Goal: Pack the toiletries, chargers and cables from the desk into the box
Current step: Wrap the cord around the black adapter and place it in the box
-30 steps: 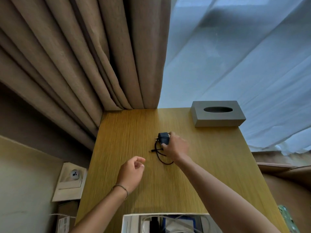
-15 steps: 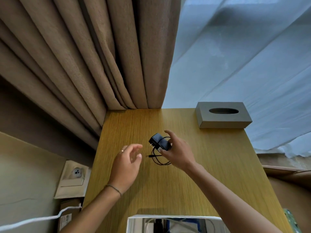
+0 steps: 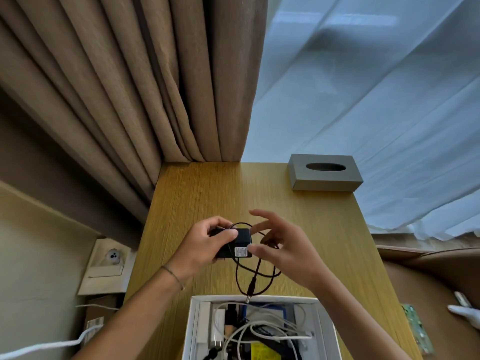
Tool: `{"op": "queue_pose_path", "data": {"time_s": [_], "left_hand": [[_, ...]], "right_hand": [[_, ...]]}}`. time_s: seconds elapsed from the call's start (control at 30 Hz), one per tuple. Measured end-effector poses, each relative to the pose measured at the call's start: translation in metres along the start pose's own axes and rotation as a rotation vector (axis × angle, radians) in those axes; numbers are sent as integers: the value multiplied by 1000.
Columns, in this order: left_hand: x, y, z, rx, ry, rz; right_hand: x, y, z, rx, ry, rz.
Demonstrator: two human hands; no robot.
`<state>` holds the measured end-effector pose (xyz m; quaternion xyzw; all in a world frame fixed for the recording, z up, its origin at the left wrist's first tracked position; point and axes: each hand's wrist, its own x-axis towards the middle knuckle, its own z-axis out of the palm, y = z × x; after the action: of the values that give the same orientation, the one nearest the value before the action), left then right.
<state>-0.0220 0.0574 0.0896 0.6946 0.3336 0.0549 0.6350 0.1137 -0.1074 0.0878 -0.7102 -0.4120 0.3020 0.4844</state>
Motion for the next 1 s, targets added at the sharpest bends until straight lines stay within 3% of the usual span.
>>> {"op": "queue_pose_path", "data": {"time_s": [0.1, 0.27, 0.4, 0.53, 0.6, 0.7, 0.83, 0.87, 0.93, 0.97, 1.0], "left_hand": [[-20, 0, 1, -101, 19, -13], [-45, 3, 7, -132, -58, -9], [-58, 2, 9, -113, -128, 31], [-65, -1, 9, -175, -89, 32], [-68, -2, 9, -193, -86, 38], [-73, 4, 14, -197, -98, 63], [-78, 15, 20, -141, -162, 126], [-79, 18, 22, -135, -181, 145], [-79, 21, 27, -129, -167, 167], [-79, 23, 29, -146, -136, 164], [-78, 24, 31, -180, -99, 152]], "right_hand": [[-21, 0, -13, 191, 28, 43], [-45, -1, -31, 191, -13, 53], [-57, 1, -39, 306, 241, 91], [-72, 9, -57, 713, 417, 214], [-78, 13, -60, 588, 509, 278], [-84, 14, -55, 92, 489, 327], [-86, -4, -42, -497, 469, 205], [-85, -13, -41, -454, 434, 131], [-84, -34, -29, -91, 244, 52], [-85, -39, -19, -59, 180, 14], [-88, -42, -9, -177, 177, -51]]}}
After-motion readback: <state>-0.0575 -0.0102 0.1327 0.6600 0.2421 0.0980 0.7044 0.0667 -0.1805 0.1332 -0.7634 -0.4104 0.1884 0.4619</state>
